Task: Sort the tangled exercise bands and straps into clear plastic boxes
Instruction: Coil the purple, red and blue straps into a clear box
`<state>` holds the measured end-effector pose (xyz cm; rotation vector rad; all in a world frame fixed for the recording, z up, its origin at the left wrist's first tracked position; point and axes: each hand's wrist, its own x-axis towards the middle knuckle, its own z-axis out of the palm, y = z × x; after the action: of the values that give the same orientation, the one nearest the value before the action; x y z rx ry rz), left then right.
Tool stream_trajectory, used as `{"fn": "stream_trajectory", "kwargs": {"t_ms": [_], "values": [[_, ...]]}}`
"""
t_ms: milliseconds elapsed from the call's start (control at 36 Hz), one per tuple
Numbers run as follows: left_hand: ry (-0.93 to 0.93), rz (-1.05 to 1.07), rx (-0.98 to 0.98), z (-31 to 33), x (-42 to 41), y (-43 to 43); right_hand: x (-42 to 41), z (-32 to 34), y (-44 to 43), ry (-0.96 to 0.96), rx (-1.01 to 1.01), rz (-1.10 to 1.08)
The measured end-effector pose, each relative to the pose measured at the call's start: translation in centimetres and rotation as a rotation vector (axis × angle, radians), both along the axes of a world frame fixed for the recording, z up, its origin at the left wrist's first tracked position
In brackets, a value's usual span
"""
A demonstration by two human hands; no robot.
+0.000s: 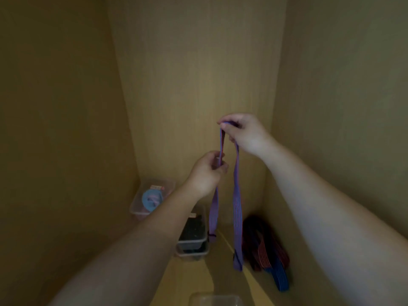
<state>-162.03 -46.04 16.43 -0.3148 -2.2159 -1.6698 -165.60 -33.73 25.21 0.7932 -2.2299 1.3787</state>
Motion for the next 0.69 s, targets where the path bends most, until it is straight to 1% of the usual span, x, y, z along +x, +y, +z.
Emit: {"fn": "stream_trajectory", "kwargs": {"t_ms": [83,194,333,389,472,528,611,667,694], "values": [[0.001,0.017,-0.005,-0.2,0.3,-0.5,0.1,0.8,0.1,0.069,-0.002,-0.007],[-0.025,0.028,-0.011,-1.3,1.2,-1.5,-0.4,1.5,0.7,0.132,-0.115,-0.090],[-0.180,0.007,-0.026,-4.0,2.4,-3.7,-0.8,2.6,1.7,0.158,-0.235,-0.175],[-0.212,-0.003,0.042,-4.7,2.9,-4.4,-1.0,2.6,1.9,0.149,-0.245,-0.188],[-0.182,0.020,0.166,-4.2,3.3,-4.9,-1.5,1.8,1.8,0.104,-0.199,-0.200],[-0.182,-0.058,0.307,-3.2,3.3,-5.0,-1.7,1.0,1.7,0.082,-0.153,-0.188],[-0.215,-0.189,0.543,-0.8,3.6,-5.2,-1.8,-0.1,1.7,0.033,-0.023,-0.186],[-0.243,-0.192,0.587,0.7,3.7,-5.3,-1.9,-1.2,1.9,-0.028,0.049,-0.169],[-0.232,-0.173,0.562,1.4,3.6,-5.4,-2.0,-1.9,1.9,-0.066,0.070,-0.153]]}}
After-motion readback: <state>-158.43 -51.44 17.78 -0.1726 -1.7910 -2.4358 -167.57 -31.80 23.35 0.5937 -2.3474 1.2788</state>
